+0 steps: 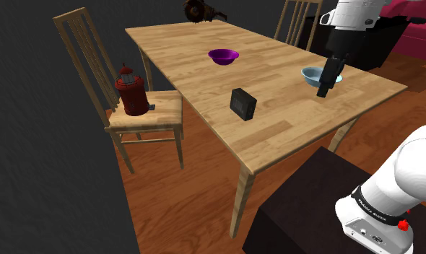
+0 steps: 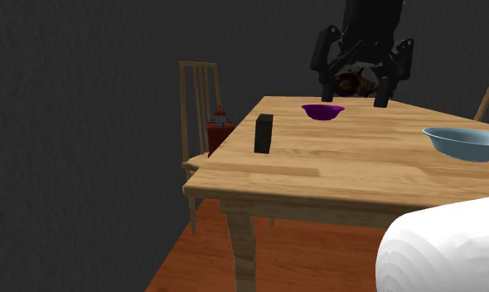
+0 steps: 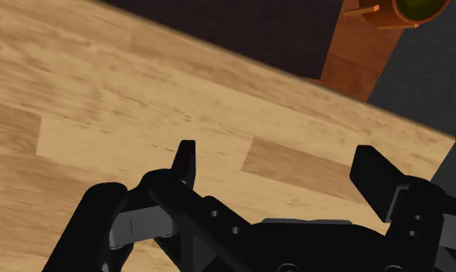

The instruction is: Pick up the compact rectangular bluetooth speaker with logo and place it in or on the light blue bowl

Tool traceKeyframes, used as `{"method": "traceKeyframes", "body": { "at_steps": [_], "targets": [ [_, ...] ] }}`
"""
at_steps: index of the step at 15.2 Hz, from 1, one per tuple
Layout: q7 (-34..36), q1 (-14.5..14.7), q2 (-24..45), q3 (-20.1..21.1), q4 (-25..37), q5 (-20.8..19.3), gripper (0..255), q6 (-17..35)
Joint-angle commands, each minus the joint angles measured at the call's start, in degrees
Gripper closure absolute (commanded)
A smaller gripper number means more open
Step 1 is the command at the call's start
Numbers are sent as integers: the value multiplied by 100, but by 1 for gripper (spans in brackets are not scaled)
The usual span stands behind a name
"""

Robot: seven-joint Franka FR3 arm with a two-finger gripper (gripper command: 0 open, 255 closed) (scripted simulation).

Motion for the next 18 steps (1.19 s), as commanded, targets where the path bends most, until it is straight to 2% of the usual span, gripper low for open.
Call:
{"method": "traceKeyframes", "body": {
  "at_steps": [1, 9, 17, 18],
  "targets": [
    [0, 0, 0, 0, 0, 0, 0, 0],
    [797, 129, 1353, 777, 516, 311, 0, 1135],
    [1653, 134, 2894, 1448, 1483, 154, 0, 1965],
    [1653, 140, 2903, 1453, 1414, 157, 0, 2043]
  ]
}}
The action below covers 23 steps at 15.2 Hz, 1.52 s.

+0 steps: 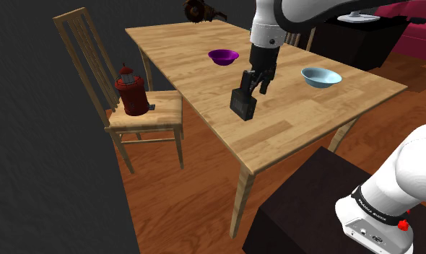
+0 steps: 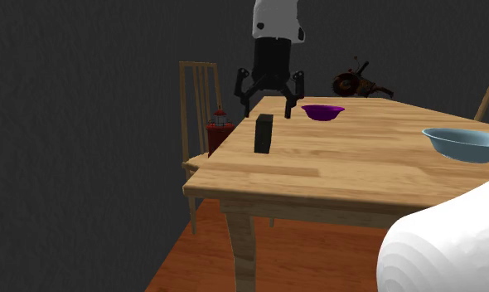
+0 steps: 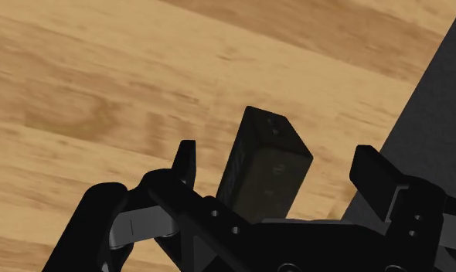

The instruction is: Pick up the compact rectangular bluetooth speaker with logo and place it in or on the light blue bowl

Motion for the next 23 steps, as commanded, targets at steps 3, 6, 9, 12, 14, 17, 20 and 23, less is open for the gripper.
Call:
{"method": "traceKeyframes", "body": {
  "at_steps": [3, 6, 9, 12, 14, 17, 20, 23],
  "targets": [
    [75, 13, 167, 74, -130, -15, 0, 316],
    [76, 22, 213, 98, -320, -7, 0, 552],
    [77, 23, 223, 103, -355, -6, 0, 597],
    [77, 23, 223, 103, -355, -6, 0, 597],
    [77, 23, 223, 103, -354, -6, 0, 596],
    [77, 23, 223, 103, -354, -6, 255, 596],
    [77, 24, 222, 103, -354, -6, 255, 596],
    [77, 24, 222, 103, -354, -6, 255, 595]
  ]
}}
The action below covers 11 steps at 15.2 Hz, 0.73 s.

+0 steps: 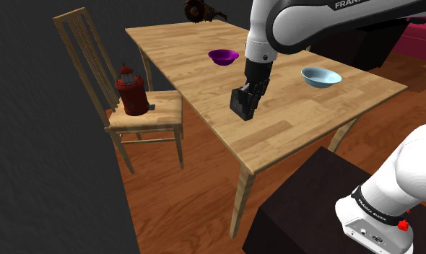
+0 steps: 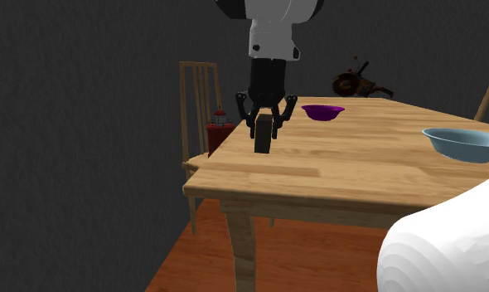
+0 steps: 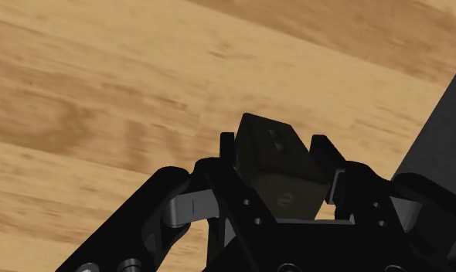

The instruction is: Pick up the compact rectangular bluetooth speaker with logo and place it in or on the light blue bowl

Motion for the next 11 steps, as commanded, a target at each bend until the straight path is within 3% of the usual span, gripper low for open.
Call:
{"method": "traceKeyframes", "body": {
  "at_steps": [1, 11],
  "targets": [
    [0, 0, 3, 1, -2, 0, 255, 4],
    [28, -17, -119, -57, 659, -22, 255, -777]
  ]
}}
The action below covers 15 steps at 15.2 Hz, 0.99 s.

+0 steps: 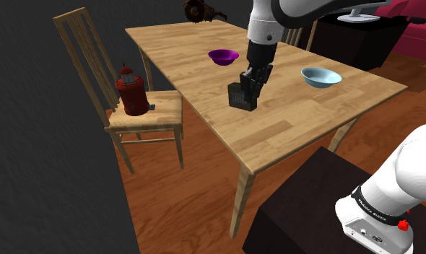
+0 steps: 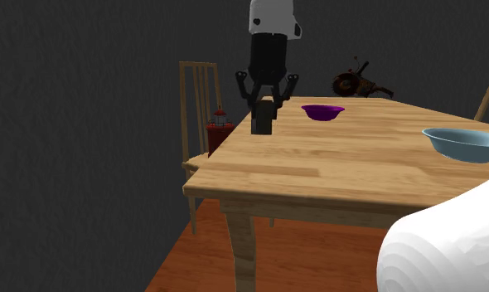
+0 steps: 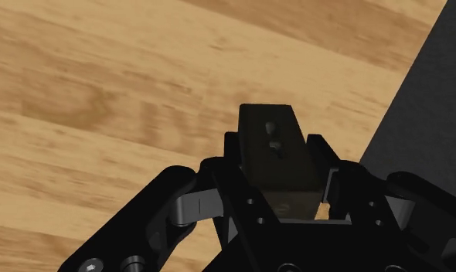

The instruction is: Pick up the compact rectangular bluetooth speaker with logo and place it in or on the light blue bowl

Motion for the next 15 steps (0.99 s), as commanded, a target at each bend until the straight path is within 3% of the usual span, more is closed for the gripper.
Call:
{"method": "traceKeyframes", "body": {
  "at_steps": [1, 13, 15],
  "targets": [
    [11, -3, -15, -9, 145, -5, 255, -160],
    [71, -29, 27, -56, 1107, -51, 255, -1079],
    [-73, -74, -70, -155, 1020, -60, 255, -1101]
  ]
}}
